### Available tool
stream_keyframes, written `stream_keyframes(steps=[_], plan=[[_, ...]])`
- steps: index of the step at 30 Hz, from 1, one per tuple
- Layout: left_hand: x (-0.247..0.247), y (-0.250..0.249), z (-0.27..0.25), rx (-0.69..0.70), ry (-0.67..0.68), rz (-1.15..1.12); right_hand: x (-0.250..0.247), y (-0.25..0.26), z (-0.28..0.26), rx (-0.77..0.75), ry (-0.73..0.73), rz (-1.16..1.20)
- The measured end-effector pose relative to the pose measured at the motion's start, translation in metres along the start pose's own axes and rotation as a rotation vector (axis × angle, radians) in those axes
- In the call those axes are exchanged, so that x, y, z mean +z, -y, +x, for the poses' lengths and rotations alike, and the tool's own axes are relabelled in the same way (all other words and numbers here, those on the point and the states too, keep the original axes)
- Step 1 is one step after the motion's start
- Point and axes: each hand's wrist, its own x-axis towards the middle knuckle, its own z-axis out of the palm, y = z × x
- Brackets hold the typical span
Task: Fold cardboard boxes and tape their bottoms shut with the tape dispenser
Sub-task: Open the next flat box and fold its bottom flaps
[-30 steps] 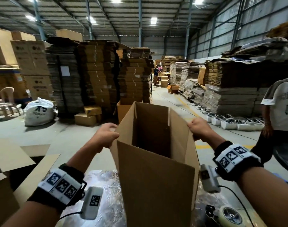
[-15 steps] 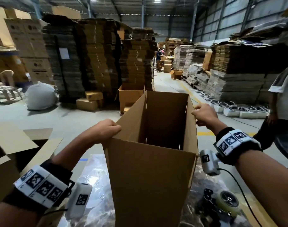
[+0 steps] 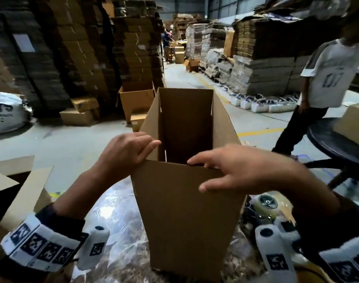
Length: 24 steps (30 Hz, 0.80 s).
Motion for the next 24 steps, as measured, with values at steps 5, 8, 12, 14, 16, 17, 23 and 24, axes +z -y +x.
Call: stream_keyframes(steps=[5,8,12,14,16,17,23,24], plan=[[-0.005,-0.002,-0.008,-0.083,0.148,0.145,0.029,-0.012,0.021,0.222,-0.215,-0.191],[-0.012,-0.013,-0.004,-0.177,0.337,0.267,0.032,-0.016,0.024,0.325,-0.315,-0.226],[-0.025,-0.038,0.005,-0.301,0.505,0.337,0.029,-0.021,0.025,0.4,-0.364,-0.191],[-0.023,-0.048,0.008,-0.401,0.551,0.398,0.03,-0.022,0.029,0.435,-0.421,-0.169],[-0.013,-0.059,0.008,-0.525,0.57,0.427,0.042,-0.019,0.035,0.455,-0.523,-0.146],[-0.006,-0.066,0.007,-0.584,0.595,0.435,0.05,-0.017,0.038,0.462,-0.584,-0.135],[0.06,-0.107,-0.022,-0.786,0.554,0.151,0.129,-0.022,0.067,0.428,-0.582,-0.064],[0.072,-0.112,-0.033,-0.806,0.556,0.118,0.143,-0.027,0.07,0.42,-0.529,-0.089]])
